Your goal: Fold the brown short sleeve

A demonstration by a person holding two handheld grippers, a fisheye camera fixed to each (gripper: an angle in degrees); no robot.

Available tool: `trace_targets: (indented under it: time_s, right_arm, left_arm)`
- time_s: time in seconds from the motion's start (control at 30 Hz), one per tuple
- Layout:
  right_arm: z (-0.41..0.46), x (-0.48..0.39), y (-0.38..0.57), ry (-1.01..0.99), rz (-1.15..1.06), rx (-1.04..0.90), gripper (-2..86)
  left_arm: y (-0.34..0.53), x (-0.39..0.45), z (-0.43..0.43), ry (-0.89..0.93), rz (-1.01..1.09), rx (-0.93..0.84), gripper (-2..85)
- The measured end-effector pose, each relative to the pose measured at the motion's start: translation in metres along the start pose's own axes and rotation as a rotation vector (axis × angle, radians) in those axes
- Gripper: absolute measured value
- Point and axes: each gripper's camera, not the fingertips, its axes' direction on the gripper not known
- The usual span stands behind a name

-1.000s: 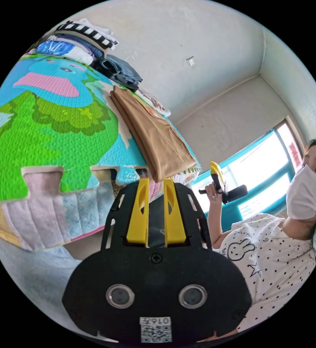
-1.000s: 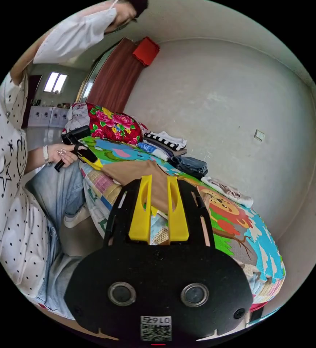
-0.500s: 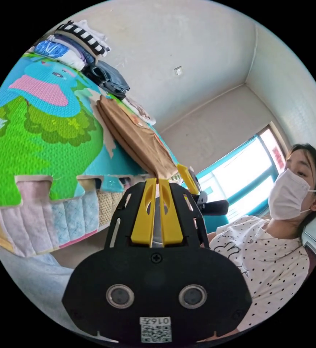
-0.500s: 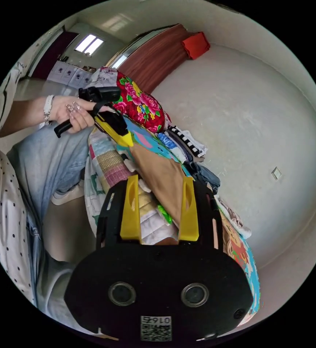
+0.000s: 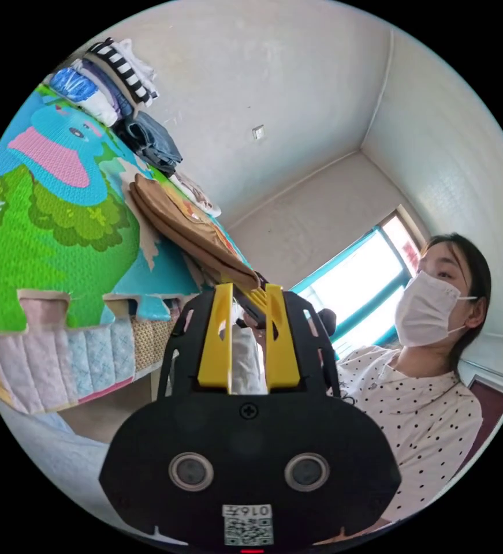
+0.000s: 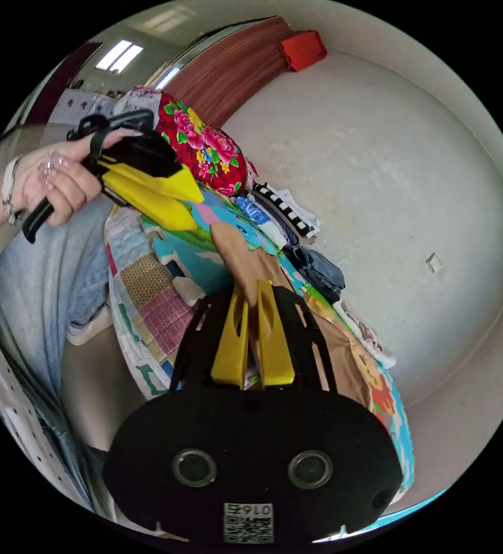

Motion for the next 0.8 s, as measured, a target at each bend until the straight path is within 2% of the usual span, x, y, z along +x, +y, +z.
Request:
trace_targets:
  time_s: [0.17, 0.27, 0.47, 0.57, 0.67, 0.73, 0.8]
  right_arm:
    - [-0.021, 0.049, 0.004, -0.139, 0.147, 0.099, 1.2]
    - [-0.033, 0.064, 0.008, -0.159, 0.155, 0.138, 1.2]
    - [-0.048, 0.068, 0.006, -0.137, 0.087, 0.16, 1.2]
    - [-0.05, 0.056, 0.002, -0.077, -0.033, 0.141, 1.1]
    - [-0.049, 0.046, -0.002, -0.018, -0.13, 0.124, 1.2]
    - [-0.047, 0.046, -0.005, -0.008, -0.128, 0.128, 1.2]
    - [-0.043, 0.05, -0.005, -0.033, -0.108, 0.141, 1.2]
  left_arm:
    - [-0.001, -0.013, 0.004, 0.063, -0.092, 0.039, 12.9]
    - [-0.007, -0.018, 0.021, 0.128, -0.133, 0.048, 13.6]
    - [-0.018, -0.012, 0.057, 0.094, -0.183, 0.051, 14.1]
    - [-0.02, -0.005, 0.068, 0.087, -0.207, 0.055, 12.7]
    - [-0.017, 0.005, 0.08, 0.028, -0.232, 0.045, 7.2]
    - [-0.009, 0.016, 0.087, -0.01, -0.262, 0.066, 2.8]
    - [-0.002, 0.024, 0.09, 0.02, -0.272, 0.079, 2.8]
